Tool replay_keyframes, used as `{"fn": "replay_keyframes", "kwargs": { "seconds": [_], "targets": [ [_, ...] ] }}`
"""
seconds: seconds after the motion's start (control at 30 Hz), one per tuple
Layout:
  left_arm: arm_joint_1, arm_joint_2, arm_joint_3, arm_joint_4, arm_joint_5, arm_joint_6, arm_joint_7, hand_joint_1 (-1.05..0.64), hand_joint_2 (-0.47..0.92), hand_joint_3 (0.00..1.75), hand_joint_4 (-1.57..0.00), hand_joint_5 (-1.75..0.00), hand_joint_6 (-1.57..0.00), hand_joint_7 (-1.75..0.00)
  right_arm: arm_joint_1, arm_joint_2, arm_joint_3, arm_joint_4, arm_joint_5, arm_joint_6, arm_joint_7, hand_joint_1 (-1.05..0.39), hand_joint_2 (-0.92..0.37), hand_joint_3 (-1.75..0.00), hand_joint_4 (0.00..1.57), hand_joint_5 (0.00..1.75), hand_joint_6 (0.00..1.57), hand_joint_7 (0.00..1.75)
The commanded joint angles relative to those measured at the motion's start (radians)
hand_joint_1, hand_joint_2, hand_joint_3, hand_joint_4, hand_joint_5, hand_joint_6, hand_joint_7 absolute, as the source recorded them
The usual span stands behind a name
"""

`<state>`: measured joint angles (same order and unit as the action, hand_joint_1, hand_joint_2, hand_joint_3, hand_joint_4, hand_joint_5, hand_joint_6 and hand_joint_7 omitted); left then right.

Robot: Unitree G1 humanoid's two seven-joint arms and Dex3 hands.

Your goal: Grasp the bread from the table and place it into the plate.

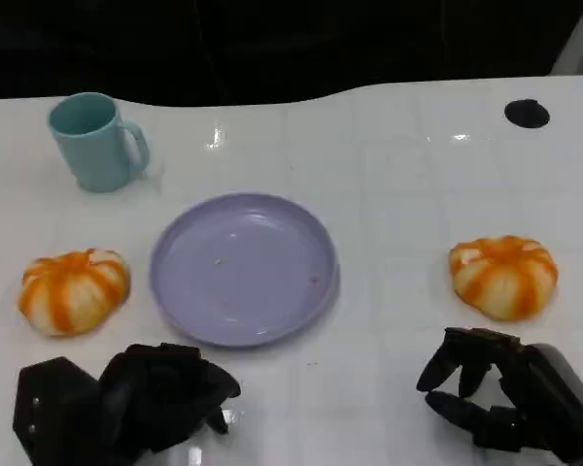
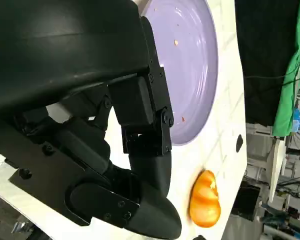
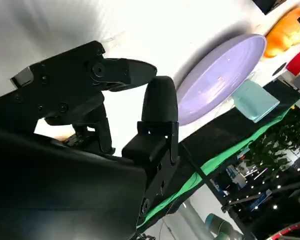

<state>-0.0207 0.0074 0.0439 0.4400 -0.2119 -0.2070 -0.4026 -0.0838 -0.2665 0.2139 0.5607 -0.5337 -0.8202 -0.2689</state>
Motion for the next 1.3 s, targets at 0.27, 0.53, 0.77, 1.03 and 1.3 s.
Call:
{"fn": "replay_keyframes", "kwargs": {
  "seconds": [0.27,0.53,0.77,1.03,1.3],
  "targets": [
    [-0.004,0.02,0.009,0.016,0.001,-0.003,-0.008,-1.05,0.63,0.27,-0.89,-1.52,-1.5,-0.43,0.02,-0.055,-0.013,-0.15,-0.115,0.053,-0.072,-0.44,-0.91,-0.09,0.42,0.36,0.56,0.1],
    [-0.007,0.02,0.008,0.022,0.01,-0.005,-0.004,-1.05,0.63,0.27,-0.88,-1.52,-1.5,-0.43,0.053,-0.093,-0.021,-0.306,-0.147,0.176,-0.028,-0.42,-0.91,-0.05,0.12,0.13,0.28,0.0],
    [-0.013,0.016,0.007,0.029,0.007,-0.004,-0.003,-1.05,0.62,0.27,-0.88,-1.52,-1.49,-0.44,0.06,-0.134,-0.027,-0.427,-0.247,0.31,-0.028,-0.39,-0.87,-0.01,0.02,0.09,0.17,0.0],
    [-0.015,0.008,0.009,0.033,0.001,-0.006,-0.004,-1.05,0.63,0.27,-0.88,-1.52,-1.5,-0.44,0.068,-0.16,-0.04,-0.554,-0.35,0.518,0.025,-0.45,-0.87,-0.02,0.0,0.01,0.11,0.01],
    [-0.019,0.01,0.009,0.041,0.005,-0.015,-0.003,-1.05,0.62,0.26,-0.88,-1.52,-1.5,-0.43,0.055,-0.179,-0.036,-0.57,-0.365,0.61,0.06,-0.48,-0.88,-0.03,0.0,0.0,0.1,0.01]
  ]
}}
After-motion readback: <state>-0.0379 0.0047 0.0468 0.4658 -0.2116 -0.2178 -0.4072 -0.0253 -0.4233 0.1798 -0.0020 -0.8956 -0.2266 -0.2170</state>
